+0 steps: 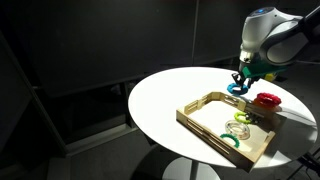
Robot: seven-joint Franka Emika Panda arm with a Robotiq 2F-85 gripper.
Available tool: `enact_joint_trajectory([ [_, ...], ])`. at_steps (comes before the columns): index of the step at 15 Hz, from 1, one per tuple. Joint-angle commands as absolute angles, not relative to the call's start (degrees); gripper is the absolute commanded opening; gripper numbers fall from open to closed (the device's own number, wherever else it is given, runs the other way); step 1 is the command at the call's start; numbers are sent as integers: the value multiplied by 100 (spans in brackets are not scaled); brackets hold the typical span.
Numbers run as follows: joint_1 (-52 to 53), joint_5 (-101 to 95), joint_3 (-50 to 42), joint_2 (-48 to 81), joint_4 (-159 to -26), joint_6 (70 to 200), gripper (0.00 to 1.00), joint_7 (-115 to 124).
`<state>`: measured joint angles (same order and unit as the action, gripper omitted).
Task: Remove the blue ring from the crate and put it on the table
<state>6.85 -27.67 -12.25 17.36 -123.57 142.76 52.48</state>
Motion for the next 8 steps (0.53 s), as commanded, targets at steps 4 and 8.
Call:
enact_joint_trajectory([
  [4,418,-2647,-1268,1881,-12260,14187,10,5325],
  [8,347,-2541,-1277,1950,-12257,14130,15,5265],
])
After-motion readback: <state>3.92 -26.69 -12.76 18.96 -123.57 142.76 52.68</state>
